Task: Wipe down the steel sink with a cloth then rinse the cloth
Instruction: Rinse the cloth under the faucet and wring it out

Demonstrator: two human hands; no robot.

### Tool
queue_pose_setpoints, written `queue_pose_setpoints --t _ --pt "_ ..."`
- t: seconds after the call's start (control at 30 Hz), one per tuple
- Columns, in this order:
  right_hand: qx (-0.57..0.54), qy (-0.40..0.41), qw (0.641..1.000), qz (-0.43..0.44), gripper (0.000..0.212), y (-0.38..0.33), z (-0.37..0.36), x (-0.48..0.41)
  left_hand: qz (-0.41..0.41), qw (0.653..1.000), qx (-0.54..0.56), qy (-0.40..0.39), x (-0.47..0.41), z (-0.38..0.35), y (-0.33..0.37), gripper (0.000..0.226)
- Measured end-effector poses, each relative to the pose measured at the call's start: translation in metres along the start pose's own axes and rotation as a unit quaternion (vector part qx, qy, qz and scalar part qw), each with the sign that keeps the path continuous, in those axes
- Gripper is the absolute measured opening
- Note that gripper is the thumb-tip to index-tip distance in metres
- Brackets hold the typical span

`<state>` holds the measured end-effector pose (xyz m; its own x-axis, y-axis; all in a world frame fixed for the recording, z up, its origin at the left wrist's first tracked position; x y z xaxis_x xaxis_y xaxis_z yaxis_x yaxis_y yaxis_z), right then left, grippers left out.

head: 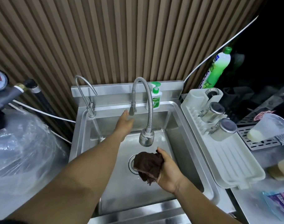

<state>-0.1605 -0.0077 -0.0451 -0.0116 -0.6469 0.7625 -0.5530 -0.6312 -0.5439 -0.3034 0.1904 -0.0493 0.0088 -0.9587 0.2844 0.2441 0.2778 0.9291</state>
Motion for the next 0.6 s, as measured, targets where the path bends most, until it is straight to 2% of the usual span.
queue_pose_setpoints --t 0.07,0.1,0.2,0.27,0.37,0.43,0.6 --pt "0.0 -0.015 1.0 0.001 0.059 0.0 0.001 0.002 0.036 0.999 0.023 0.029 0.028 0.008 -0.019 0.038" --pt "0.005 -0.021 1.0 0.004 0.059 0.001 0.003 0.004 0.066 0.997 0.032 0.017 0.044 0.008 -0.03 0.042" --pt "0.028 -0.047 0.998 0.006 0.063 0.008 0.008 0.009 0.183 0.975 0.077 -0.096 0.098 0.006 -0.053 0.057" --pt "0.031 -0.055 0.998 0.008 0.066 0.016 0.012 0.009 0.23 0.955 0.076 -0.171 0.124 0.002 -0.063 0.066" --pt "0.045 -0.062 0.997 0.02 0.065 0.025 0.012 0.012 0.263 0.939 0.078 -0.207 0.143 -0.002 -0.066 0.072" --pt "0.049 -0.052 0.997 0.031 0.064 0.027 0.009 0.013 0.233 0.947 0.03 -0.219 0.148 0.002 -0.06 0.07" --pt "0.026 -0.02 0.999 0.04 0.071 0.028 0.0 0.015 0.069 0.974 -0.035 -0.213 0.152 0.011 -0.05 0.028"
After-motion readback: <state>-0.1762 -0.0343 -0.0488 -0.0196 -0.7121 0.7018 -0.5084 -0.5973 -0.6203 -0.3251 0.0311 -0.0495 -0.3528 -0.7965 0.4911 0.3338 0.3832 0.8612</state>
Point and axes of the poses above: each hand's wrist, its own x-axis away from the middle knuckle, its own z-axis out of the back of the hand, y = z × x, the point moved 2 cm from there along -x, towards the middle knuckle, and after that the axes turned 8 degrees about y, right-handed, at the moved point
